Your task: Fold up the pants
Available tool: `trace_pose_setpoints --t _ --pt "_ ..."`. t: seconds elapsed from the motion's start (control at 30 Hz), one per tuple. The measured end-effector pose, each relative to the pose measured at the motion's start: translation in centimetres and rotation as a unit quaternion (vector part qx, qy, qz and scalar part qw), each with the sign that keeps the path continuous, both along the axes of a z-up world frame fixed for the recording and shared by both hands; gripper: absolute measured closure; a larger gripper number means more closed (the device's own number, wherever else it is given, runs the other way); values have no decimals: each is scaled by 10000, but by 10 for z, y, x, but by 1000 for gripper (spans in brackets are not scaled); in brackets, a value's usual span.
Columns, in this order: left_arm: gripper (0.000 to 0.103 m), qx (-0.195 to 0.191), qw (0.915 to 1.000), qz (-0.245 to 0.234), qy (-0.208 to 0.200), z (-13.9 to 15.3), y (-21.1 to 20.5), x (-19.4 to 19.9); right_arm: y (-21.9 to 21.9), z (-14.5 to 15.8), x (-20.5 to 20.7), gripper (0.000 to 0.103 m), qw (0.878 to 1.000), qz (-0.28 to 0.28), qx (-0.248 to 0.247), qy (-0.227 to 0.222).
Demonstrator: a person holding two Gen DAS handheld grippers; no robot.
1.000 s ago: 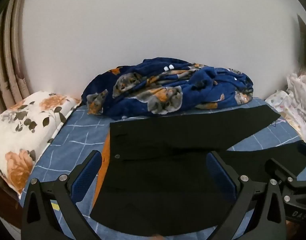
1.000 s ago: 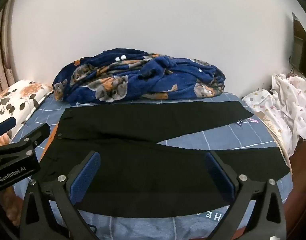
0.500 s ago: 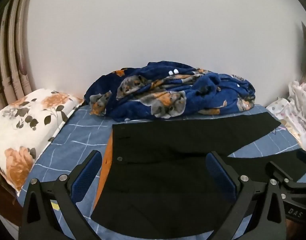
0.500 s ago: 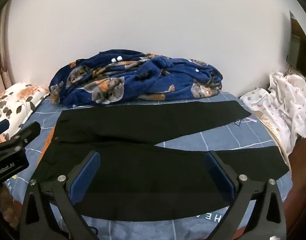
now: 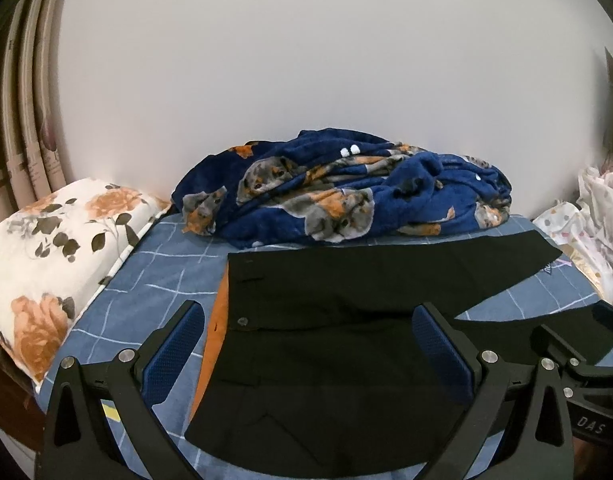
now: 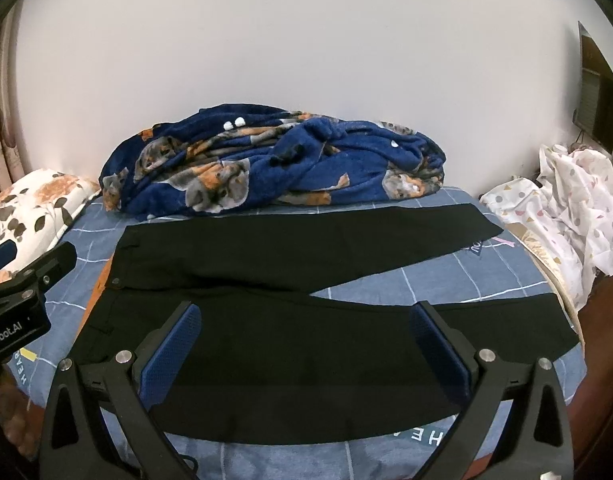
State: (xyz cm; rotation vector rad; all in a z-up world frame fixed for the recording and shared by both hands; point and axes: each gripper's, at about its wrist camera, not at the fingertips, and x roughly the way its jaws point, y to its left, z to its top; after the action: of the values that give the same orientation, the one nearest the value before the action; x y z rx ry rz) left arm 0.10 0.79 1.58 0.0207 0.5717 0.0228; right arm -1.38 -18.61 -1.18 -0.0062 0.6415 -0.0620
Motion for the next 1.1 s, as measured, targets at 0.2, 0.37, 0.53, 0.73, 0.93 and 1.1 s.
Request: trace_pose_setpoints --t 0.2,0.37,0.53,0.73,0.93,1.1 --pt "0 0 10000 -7 -25 0 2 0 0 0 0 0 10000 -21 38 48" --pt "0 -35 10000 -8 1 -2 4 -1 -5 -1 3 0 9999 -34 88 104" --pt "0 -23 10000 -39 18 -4 5 0 -7 -4 8 0 9998 -34 102 165" --pt "0 -11 9998 -145 154 -12 8 9 -7 -10 15 0 9997 -11 79 248" --pt "0 53 9998 -74 195 -17 16 23 -8 -12 25 0 9996 -2 39 275" --pt "0 167 9998 24 90 -16 26 37 -5 -13 40 0 9995 24 1 317"
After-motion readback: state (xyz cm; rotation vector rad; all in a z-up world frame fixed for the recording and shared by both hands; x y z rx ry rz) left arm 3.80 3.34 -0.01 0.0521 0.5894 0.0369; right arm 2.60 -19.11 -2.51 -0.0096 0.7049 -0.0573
